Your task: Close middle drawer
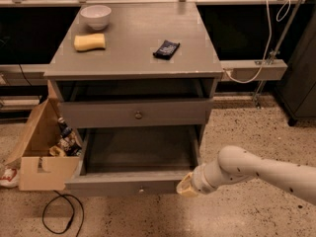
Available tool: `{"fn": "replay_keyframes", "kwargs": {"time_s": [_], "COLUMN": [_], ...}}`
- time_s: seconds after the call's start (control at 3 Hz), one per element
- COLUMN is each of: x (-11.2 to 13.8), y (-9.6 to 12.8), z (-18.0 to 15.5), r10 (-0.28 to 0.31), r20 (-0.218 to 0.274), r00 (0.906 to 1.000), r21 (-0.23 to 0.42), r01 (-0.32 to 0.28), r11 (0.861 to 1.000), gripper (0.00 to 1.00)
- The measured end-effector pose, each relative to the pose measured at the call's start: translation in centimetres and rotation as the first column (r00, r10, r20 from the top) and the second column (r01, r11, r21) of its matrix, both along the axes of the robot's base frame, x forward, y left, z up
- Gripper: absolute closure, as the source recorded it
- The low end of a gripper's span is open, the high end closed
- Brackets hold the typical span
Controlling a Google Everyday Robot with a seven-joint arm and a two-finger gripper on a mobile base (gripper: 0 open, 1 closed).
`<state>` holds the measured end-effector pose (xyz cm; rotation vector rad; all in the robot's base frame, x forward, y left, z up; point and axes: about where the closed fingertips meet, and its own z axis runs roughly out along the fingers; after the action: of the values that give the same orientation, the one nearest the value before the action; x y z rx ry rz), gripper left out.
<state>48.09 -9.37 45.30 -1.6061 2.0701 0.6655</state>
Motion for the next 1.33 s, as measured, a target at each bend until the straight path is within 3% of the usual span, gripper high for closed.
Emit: {"fn": "replay_keyframes", "kwargs": {"time_s": [0.67,1.0,1.33], "x": [3.2,4.9,7.0], "y": [0.6,1.3,2.2], "z": [-5.0,-5.9,-5.8], "r10": [0.08,0.081,0.0], "r20": [0.146,0.254,0.392], "r00": [0.9861,0.9638,0.92], "r21": [0.014,0.02,0.042], "r01": [-0.083,-0.089,-0.018], "r11": [0.996,0.996,0.999], "gripper": [1.0,1.0,1.0]}}
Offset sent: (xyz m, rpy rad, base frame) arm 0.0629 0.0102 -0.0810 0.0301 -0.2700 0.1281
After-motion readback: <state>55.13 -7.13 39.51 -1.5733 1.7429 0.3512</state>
